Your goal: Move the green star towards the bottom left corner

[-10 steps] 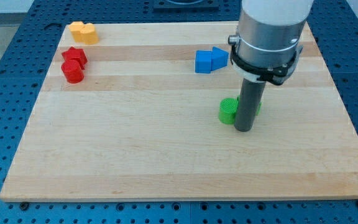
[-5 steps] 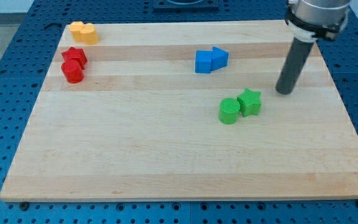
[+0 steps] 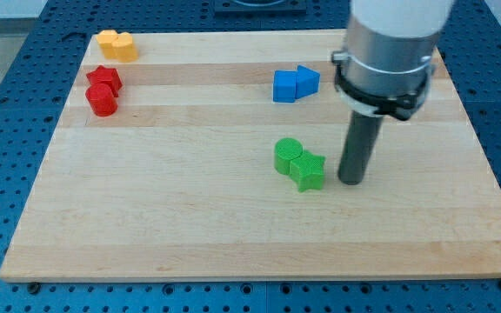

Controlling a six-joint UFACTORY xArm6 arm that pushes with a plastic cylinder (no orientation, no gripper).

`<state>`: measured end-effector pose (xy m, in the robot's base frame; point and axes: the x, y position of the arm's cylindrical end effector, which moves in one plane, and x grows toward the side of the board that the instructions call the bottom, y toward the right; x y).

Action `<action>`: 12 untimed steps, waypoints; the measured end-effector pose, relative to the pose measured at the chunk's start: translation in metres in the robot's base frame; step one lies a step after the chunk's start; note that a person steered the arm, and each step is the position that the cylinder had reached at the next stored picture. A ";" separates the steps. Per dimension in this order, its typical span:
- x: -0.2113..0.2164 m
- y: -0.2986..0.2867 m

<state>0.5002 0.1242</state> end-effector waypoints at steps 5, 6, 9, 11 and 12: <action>0.015 -0.116; 0.034 -0.167; 0.020 -0.195; 0.033 -0.301; 0.033 -0.287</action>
<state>0.5329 -0.1624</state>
